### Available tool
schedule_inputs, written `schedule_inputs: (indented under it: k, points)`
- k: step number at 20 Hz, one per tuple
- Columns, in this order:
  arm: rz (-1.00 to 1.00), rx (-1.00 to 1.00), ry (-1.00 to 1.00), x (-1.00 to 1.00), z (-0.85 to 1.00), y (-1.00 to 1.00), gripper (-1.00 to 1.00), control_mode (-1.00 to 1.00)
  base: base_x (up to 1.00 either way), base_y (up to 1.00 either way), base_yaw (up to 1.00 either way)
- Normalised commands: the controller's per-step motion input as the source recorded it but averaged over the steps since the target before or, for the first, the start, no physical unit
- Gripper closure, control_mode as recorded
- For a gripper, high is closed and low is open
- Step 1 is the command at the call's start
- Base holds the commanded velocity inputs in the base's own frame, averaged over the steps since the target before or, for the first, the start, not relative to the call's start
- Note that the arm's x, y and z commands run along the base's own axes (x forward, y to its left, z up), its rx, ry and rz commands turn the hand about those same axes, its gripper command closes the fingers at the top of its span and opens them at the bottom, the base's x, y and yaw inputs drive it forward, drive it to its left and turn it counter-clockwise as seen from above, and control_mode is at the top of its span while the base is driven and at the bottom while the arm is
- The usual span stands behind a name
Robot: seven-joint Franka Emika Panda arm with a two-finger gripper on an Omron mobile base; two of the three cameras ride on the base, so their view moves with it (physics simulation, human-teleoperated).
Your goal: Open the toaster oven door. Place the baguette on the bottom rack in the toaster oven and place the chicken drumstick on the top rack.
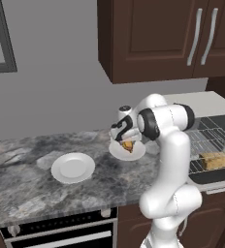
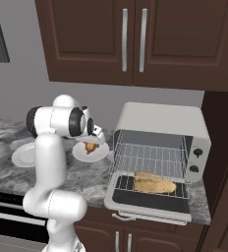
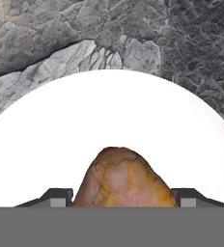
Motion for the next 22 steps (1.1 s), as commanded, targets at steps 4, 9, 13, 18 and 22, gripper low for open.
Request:
schedule_inputs:
  k: [4, 9, 13, 18, 22]
  points:
    - [0.01, 0.08, 0.00, -0.49, 0.21, 0.03, 1.00, -1.00, 0.00, 0.00, 0.00]
    - [0.03, 0.02, 0.00, -0.46, 0.33, 0.01, 1.00, -1.00, 0.00, 0.00, 0.00]
    - [0.06, 0.00, 0.00, -0.40, 0.49, 0.02, 1.00, -1.00, 0.00, 0.00, 0.00]
    - [0.10, 0.00, 0.00, -0.43, 0.54, 0.01, 1.00, -1.00, 0.00, 0.00, 0.00]
    - [0.11, 0.00, 0.00, -0.52, 0.50, 0.00, 1.00, -1.00, 0.00, 0.00, 0.00]
